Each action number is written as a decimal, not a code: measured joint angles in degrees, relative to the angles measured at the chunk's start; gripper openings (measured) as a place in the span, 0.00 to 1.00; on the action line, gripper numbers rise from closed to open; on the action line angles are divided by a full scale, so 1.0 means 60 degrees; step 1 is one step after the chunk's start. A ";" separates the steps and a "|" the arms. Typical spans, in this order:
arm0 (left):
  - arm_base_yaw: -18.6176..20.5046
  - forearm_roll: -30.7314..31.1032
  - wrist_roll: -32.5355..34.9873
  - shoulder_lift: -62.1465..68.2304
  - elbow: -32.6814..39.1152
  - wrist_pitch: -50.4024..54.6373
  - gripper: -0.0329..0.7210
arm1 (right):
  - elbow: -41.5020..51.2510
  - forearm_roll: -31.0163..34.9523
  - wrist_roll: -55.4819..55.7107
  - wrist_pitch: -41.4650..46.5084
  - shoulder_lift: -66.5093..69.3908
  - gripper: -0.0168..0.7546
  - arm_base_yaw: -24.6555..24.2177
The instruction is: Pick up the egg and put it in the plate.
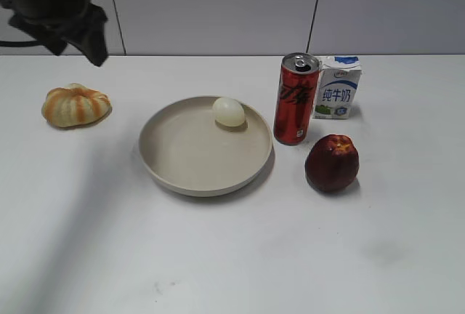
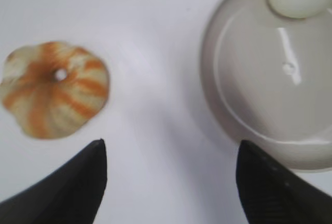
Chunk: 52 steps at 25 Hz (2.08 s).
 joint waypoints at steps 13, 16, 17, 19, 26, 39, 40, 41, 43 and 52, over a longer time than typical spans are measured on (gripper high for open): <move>0.2427 0.1123 -0.1291 -0.1631 0.1856 0.0877 0.75 | 0.0000 0.0000 0.0000 0.0000 0.0000 0.62 0.0000; 0.2504 0.1114 -0.1505 -0.2599 0.3148 0.0880 0.75 | 0.0000 0.0000 0.0000 0.0000 0.0000 0.62 0.0000; 0.2512 0.1087 -0.1573 -0.3045 0.3683 0.0810 0.75 | 0.0000 0.0000 0.0000 0.0000 0.0000 0.62 0.0000; 0.2512 0.0863 -0.1687 -0.3973 0.4711 0.0426 0.75 | 0.0000 0.0000 0.0000 0.0000 0.0000 0.62 0.0000; 0.2512 0.0466 -0.1749 -0.7474 0.8158 -0.0790 0.75 | 0.0000 0.0000 0.0000 0.0000 0.0000 0.62 0.0000; 0.2512 0.0472 -0.1898 -1.2601 1.0703 -0.0885 0.75 | 0.0000 0.0000 0.0000 0.0000 0.0000 0.61 0.0000; 0.2512 0.0472 -0.1907 -1.2955 1.0703 -0.0885 0.75 | 0.0000 0.0000 0.0000 0.0000 0.0000 0.61 0.0000; 0.2512 0.0472 -0.1907 -1.3378 1.0703 -0.0885 0.75 | 0.0000 0.0000 0.0000 0.0000 0.0000 0.61 0.0000; 0.2512 0.0482 -0.1907 -1.4189 1.0703 -0.0885 0.75 | 0.0000 0.0000 0.0000 0.0000 0.0000 0.61 0.0000; 0.2512 0.0599 -0.1924 -1.6739 1.0744 -0.0851 0.75 | 0.0000 0.0000 0.0000 0.0000 0.0000 0.61 0.0000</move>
